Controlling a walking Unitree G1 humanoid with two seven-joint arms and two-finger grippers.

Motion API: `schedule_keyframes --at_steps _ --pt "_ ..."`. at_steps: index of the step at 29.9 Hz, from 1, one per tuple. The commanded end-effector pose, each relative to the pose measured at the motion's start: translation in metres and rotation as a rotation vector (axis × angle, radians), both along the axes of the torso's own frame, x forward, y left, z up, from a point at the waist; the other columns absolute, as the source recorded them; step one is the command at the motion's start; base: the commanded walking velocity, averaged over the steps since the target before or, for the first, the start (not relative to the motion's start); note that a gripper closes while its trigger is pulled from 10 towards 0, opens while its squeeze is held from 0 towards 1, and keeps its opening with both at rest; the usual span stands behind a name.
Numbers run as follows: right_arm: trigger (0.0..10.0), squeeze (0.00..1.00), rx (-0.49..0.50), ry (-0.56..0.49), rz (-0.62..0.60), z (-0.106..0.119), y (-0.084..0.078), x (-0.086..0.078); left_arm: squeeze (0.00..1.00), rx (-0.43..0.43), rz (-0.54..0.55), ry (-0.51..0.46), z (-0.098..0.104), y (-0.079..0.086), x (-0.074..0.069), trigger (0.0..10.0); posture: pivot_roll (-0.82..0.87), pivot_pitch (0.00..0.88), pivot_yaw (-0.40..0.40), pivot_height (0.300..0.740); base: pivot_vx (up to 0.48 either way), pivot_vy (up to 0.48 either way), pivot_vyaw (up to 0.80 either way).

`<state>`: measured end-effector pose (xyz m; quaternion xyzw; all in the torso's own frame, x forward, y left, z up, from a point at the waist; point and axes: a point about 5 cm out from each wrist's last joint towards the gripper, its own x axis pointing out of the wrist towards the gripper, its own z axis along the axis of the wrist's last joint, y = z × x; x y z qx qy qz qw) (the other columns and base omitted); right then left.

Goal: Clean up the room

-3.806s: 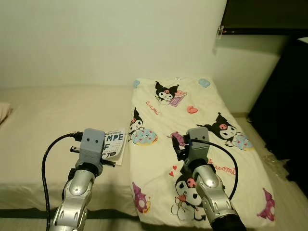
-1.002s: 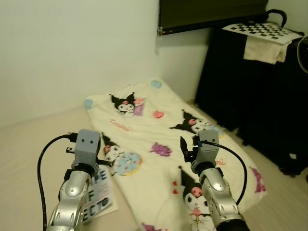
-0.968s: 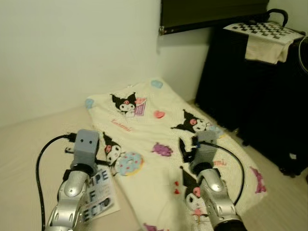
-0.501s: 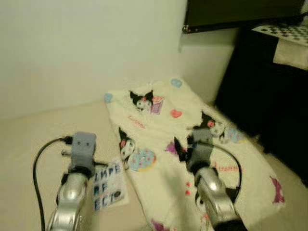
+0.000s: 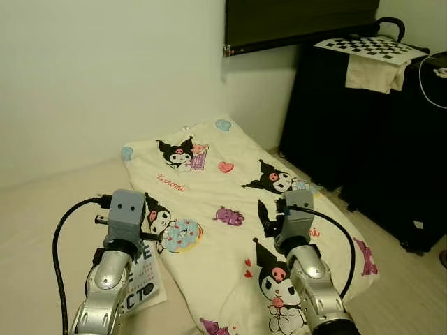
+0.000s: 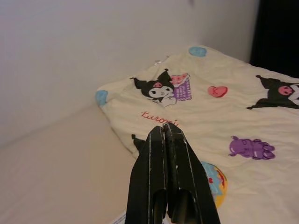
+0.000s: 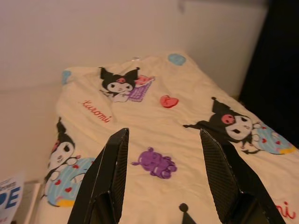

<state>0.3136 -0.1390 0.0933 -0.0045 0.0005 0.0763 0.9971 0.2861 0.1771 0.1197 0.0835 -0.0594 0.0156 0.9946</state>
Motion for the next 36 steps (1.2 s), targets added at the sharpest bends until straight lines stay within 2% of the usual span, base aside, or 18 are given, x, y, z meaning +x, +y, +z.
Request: schedule_keyframes --at_steps 1,22,36 --pt "10.0 0.0 0.004 0.026 -0.008 -0.004 -0.002 0.0 0.0 -0.021 -0.001 0.03 -0.006 -0.001 -0.001 10.0 -0.05 0.079 0.017 0.74 0.0 0.0 0.0" --pt "10.0 0.0 0.027 0.069 -0.025 -0.008 -0.002 0.002 0.0 0.017 -0.02 0.071 -0.01 0.0 -0.001 10.0 -0.04 0.086 0.025 0.74 0.0 0.0 0.0" --pt "10.0 0.0 0.031 0.071 -0.024 -0.007 -0.004 0.001 0.0 0.054 -0.043 0.116 -0.017 0.003 -0.001 10.0 -0.05 0.09 0.025 0.675 0.0 0.0 0.0"
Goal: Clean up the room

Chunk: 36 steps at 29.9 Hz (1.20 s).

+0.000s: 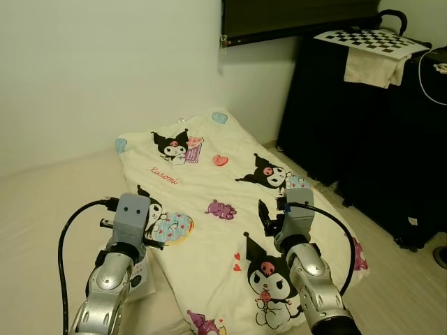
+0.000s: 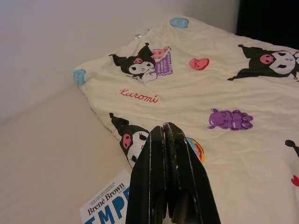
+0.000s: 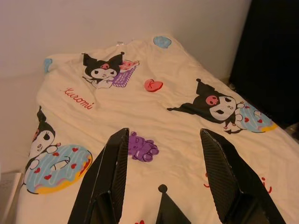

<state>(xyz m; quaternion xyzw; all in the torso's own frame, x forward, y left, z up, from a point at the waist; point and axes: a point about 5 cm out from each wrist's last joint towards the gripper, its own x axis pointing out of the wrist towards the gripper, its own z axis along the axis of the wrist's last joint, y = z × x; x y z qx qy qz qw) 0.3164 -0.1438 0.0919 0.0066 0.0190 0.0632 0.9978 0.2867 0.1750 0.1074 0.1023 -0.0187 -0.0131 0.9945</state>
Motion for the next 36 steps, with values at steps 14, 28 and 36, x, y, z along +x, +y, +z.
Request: schedule_keyframes --at_steps 14,28,36 --pt "10.0 0.0 0.02 0.044 -0.002 -0.008 0.0 -0.005 0.0 0.016 -0.009 0.034 -0.005 0.004 -0.002 10.0 -0.05 0.085 0.029 0.612 0.0 0.0 0.0" --pt "10.0 0.0 0.039 0.052 0.0 -0.011 0.003 -0.008 0.0 0.021 -0.039 0.035 -0.005 0.0 -0.004 10.0 -0.04 0.077 0.036 0.612 0.0 0.0 0.0" --pt "10.0 0.0 0.047 0.058 -0.005 -0.013 0.003 -0.01 0.0 0.02 -0.068 0.037 -0.005 -0.004 -0.004 10.0 -0.04 0.078 0.037 0.612 0.0 0.0 0.0"
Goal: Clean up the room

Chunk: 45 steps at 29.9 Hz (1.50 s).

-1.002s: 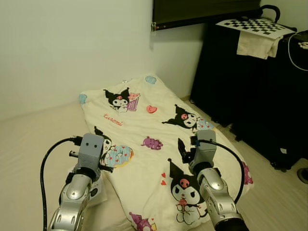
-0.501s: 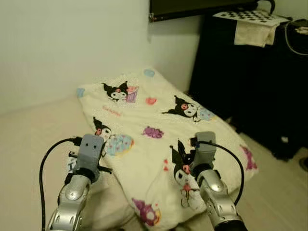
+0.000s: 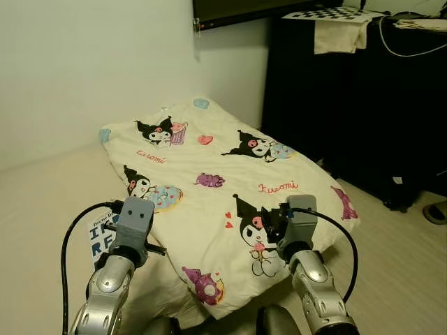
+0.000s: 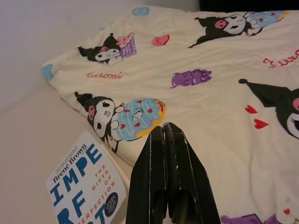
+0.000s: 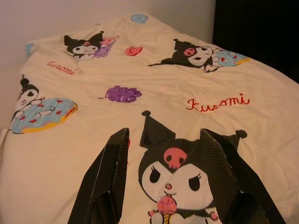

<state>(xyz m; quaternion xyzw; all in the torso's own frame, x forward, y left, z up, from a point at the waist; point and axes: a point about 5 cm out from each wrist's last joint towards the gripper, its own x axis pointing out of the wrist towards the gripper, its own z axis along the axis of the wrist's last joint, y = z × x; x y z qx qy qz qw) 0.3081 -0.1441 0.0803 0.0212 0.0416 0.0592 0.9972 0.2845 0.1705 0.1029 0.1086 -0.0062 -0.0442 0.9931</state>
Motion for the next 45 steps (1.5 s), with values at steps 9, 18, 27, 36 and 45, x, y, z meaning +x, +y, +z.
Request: schedule_keyframes --at_steps 9,18,27,36,45 --pt "10.0 0.0 0.068 -0.007 0.011 0.0013 0.0055 -0.0021 0.0 0.022 -0.014 0.023 -0.0014 0.0004 -0.0015 10.0 -0.04 0.085 0.043 0.612 0.0 0.0 0.0" --pt "10.0 0.0 0.076 -0.009 0.013 0.0005 0.0076 -0.0039 0.0 0.032 -0.027 0.02 0.0001 0.0013 -0.0009 10.0 -0.03 0.089 0.055 0.642 0.0 0.0 0.0" --pt "10.0 0.0 0.072 -0.008 0.014 -0.0003 0.0096 -0.0048 0.0 0.028 -0.025 0.021 0.0013 0.0017 -0.001 10.0 -0.03 0.089 0.055 0.65 0.0 0.0 0.0" --pt "10.0 0.0 0.072 -0.017 0.019 0.0007 0.0092 -0.0043 0.0 0.034 -0.011 0.03 -0.0008 0.0027 -0.0022 10.0 -0.03 0.089 0.053 0.65 0.0 0.0 0.0" --pt "10.0 0.0 0.067 -0.007 0.03 0.0 0.01 -0.0035 0.0 0.03 0.012 0.033 -0.0029 0.0051 -0.0026 10.0 -0.03 0.089 0.05 0.62 0.0 0.0 0.0"
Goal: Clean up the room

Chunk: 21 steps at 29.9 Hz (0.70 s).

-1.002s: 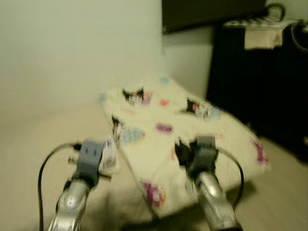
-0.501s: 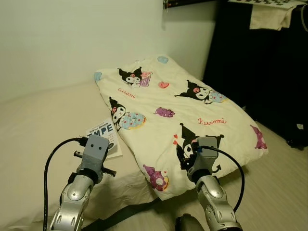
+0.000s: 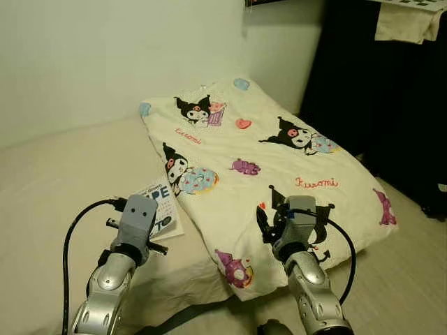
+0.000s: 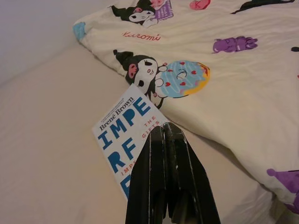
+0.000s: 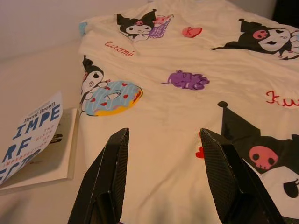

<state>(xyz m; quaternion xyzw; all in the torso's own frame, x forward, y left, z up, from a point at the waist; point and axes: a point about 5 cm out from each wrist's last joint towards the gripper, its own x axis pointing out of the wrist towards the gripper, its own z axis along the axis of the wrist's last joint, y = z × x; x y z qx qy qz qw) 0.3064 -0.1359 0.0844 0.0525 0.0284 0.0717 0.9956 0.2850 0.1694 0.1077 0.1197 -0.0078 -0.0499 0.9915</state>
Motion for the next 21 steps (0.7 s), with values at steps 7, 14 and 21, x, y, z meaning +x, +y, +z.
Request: schedule_keyframes --at_steps 7,14,21 --pt "10.0 0.0 0.001 0.014 0.008 -0.0032 0.0012 -0.0011 0.0 0.008 0.024 0.039 -0.008 0.0058 -0.0025 10.0 -0.03 0.09 0.049 0.6 0.0 0.0 0.0" --pt "10.0 0.0 0.0 0.004 0.009 -0.0018 0.0004 -0.0007 0.0 -0.002 0.017 0.033 -0.0075 0.0036 -0.0021 10.0 -0.03 0.09 0.046 0.57 0.0 0.0 0.0" --pt "10.0 0.0 -0.002 0.0 0.008 -0.0004 -0.0001 -0.0001 0.0 -0.012 0.009 0.029 -0.0071 0.002 -0.0029 10.0 -0.04 0.087 0.044 0.57 0.0 0.0 0.0"
